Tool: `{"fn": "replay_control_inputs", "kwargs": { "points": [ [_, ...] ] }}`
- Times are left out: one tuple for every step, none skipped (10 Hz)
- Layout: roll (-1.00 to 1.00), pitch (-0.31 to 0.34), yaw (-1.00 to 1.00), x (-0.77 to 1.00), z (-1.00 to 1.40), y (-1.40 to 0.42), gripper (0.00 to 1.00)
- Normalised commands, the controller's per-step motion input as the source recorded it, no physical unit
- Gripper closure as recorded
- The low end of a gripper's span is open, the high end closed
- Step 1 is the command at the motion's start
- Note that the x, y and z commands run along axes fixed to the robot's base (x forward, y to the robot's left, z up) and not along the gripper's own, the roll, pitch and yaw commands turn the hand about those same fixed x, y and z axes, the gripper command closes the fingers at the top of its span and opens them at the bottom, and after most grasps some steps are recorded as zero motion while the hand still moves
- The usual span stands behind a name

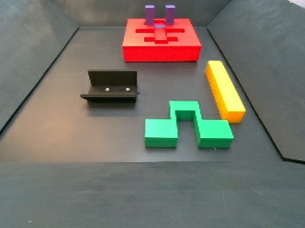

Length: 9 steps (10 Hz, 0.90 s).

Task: Pick up the blue object. Move up. Move to above the board. Insert the blue object.
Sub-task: Insert the blue object.

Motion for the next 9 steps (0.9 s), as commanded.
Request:
{"fn": "replay_control_inputs", "kwargs": {
  "points": [
    [-0.17,-0.117,-0.11,0.40,-0.35,0.17,1.00],
    [-0.04,-0.069,-0.03,0.36,-0.42,0.21,1.00],
    [0.00,-0.063,-0.01,0.32,-0.46,0.20,1.00],
    [0.01,-0.059,0.00,0.33,-0.51,0.19,1.00],
    [0.10,-0.030,0.00,0.30,-0.53,0.17,1.00],
    [0.26,0.000,0.00,0.26,-0.44,0.11,1.00],
    [0.39,0.000,0.05,0.08,-0.33,0.03,1.00],
    [0.48,0.000,0.09,0.00,-0.27,0.00,1.00],
    [0.50,0.000,0.16,0.00,-0.28,0.00,1.00]
  ]
}}
